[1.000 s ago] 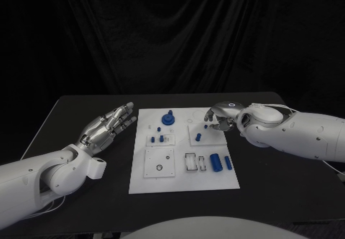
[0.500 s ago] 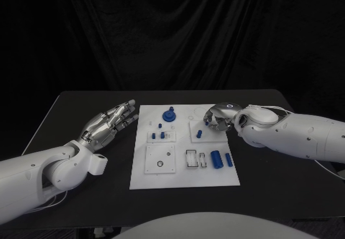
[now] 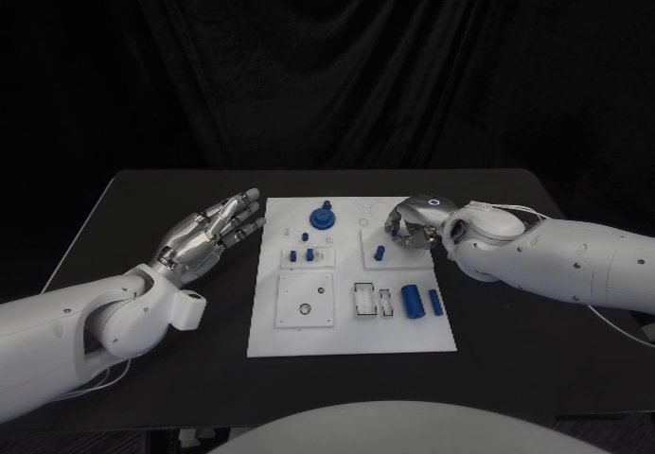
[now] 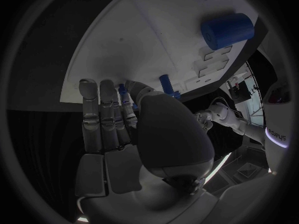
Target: Assemble the parts on the task board
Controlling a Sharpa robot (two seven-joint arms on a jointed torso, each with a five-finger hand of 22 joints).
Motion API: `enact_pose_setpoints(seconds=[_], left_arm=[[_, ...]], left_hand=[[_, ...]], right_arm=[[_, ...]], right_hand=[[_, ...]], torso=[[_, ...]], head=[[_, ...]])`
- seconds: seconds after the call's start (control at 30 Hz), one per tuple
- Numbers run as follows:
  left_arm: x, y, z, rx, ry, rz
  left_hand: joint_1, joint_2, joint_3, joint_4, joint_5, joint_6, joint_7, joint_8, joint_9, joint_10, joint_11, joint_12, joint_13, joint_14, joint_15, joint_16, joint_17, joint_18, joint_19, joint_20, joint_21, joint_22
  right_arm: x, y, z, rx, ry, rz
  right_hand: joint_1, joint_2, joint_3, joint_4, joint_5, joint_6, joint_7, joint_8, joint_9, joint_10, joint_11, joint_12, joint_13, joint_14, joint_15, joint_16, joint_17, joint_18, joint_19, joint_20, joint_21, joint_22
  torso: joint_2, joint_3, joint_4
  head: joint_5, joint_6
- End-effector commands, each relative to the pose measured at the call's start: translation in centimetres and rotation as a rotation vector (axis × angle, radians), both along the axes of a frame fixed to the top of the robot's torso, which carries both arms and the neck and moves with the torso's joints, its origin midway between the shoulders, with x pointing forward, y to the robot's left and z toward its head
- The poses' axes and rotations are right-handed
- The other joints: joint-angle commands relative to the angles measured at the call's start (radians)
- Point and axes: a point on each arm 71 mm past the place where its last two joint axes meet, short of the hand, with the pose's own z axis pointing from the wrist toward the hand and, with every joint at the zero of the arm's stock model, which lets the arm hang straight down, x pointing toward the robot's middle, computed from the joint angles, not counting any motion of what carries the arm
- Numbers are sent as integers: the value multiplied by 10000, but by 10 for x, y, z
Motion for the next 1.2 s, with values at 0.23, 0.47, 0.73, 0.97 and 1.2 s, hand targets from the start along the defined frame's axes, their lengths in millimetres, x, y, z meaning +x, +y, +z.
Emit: enact_pose_setpoints(seconds=[0.23,0.47,0.73,0.97,1.2], left_arm=[[0,3,8,-865,-1004,280],[0,4,6,-821,-954,296],[1,4,4,-769,-862,280],[1,4,2,-730,-791,266],[1,5,1,-676,-726,266]], left_hand=[[-217,18,-45,-4,-228,-19,-10,48,1,-13,62,50,14,23,57,53,8,203,18,89,49,11],[-247,30,-16,-7,-193,-48,16,42,-3,-30,55,15,9,17,64,50,6,204,18,100,48,3],[-264,32,8,-7,-188,-83,37,35,-8,-49,47,-20,4,13,74,47,5,205,21,108,49,6],[-320,34,131,-9,-173,-35,183,49,1,-106,-21,-88,-2,13,150,65,8,198,29,172,52,-3],[-333,37,162,-7,-167,-60,207,46,-2,-128,-18,-132,-7,8,169,60,6,197,24,187,49,-25]], right_arm=[[-1,1,-6,88,-37,47],[-1,1,-7,56,-7,-14],[-1,-1,-5,159,-188,-65],[-1,-1,-1,379,-493,-78],[-2,1,7,719,-839,-64]], right_hand=[[243,272,-13,-453,293,647,23,638,662,563,-139,-106,-96,94,-143,5,-47,-55,147,-128,175,661],[227,301,-92,-612,381,694,13,929,1036,797,-175,-110,-105,138,-187,3,-47,-71,159,-158,253,673],[303,368,-117,-793,390,635,20,1165,1345,939,-212,-50,-57,90,-206,-86,-125,-52,99,-198,203,657],[355,378,-109,-907,352,473,28,1216,1490,1087,-236,1,-23,84,-227,-121,-147,-48,64,-219,211,656],[373,361,-101,-950,336,451,21,1234,1532,1169,-255,28,-8,91,-240,-134,-157,-46,59,-229,225,657]], torso=[[-23,-26,-8],[-22,-38,6],[-19,-44,-4],[-18,-49,-13],[-8,-50,1]], head=[[0,-29],[13,-32],[75,-39],[140,-53],[178,-75]])
